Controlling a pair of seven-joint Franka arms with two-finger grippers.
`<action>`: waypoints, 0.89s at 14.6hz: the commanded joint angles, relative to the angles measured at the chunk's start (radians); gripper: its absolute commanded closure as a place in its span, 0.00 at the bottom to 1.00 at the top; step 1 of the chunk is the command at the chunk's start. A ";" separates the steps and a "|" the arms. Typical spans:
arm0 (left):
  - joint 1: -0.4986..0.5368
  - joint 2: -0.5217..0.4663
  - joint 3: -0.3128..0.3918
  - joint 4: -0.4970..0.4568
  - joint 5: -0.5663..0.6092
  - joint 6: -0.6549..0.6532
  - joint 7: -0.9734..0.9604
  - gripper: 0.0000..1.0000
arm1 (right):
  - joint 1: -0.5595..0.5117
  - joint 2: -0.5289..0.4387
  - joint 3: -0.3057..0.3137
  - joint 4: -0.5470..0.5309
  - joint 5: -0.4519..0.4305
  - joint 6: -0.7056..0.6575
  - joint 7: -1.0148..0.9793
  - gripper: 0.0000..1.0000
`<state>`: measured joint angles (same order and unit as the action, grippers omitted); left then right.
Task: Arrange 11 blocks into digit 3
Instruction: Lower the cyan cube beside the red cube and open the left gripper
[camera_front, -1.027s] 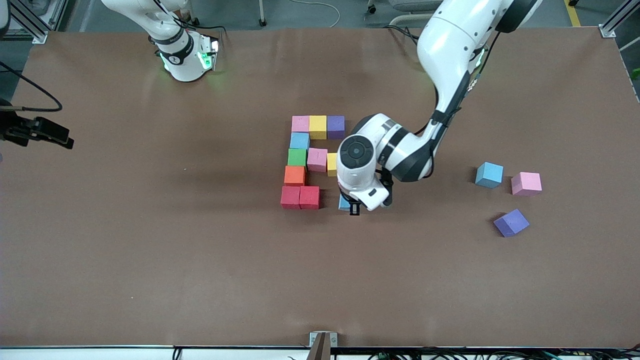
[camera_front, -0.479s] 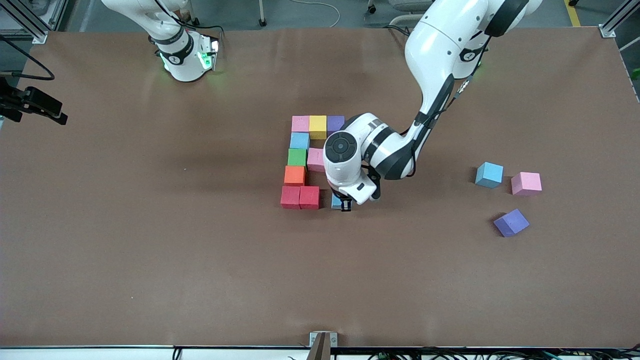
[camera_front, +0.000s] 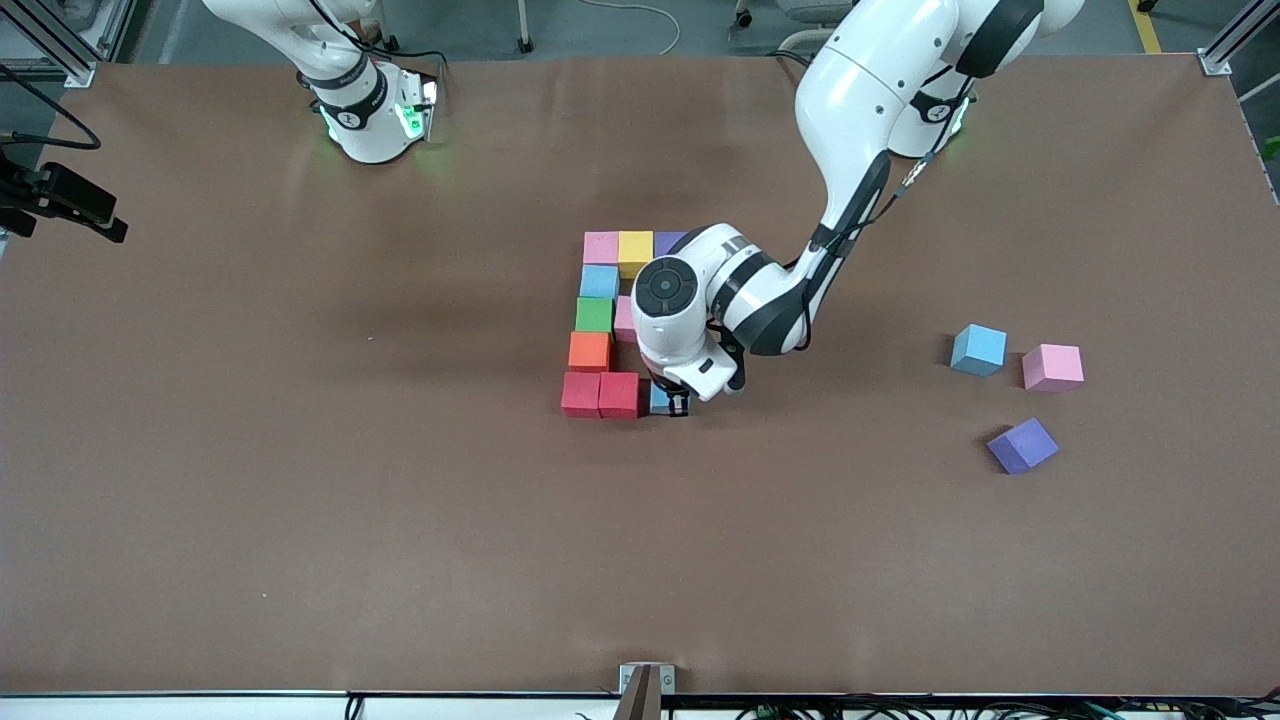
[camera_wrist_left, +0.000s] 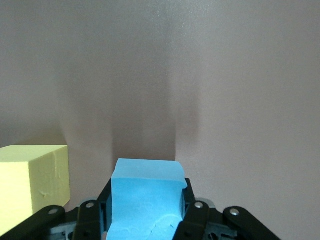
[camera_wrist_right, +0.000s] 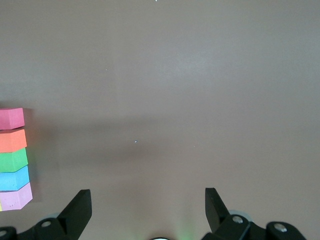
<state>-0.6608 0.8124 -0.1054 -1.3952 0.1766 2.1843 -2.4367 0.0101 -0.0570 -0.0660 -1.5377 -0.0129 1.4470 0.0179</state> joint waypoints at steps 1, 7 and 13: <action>-0.025 0.017 0.018 0.018 0.026 0.014 -0.028 0.78 | -0.004 -0.041 -0.002 -0.042 0.036 0.012 -0.013 0.00; -0.054 0.042 0.041 0.021 0.024 0.057 -0.061 0.78 | 0.001 -0.043 0.005 -0.039 0.034 0.007 -0.073 0.00; -0.066 0.065 0.049 0.053 0.026 0.060 -0.064 0.77 | 0.002 -0.043 0.008 -0.038 0.025 -0.017 -0.073 0.00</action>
<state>-0.7095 0.8501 -0.0727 -1.3732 0.1776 2.2384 -2.4753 0.0124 -0.0654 -0.0604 -1.5391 0.0098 1.4264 -0.0438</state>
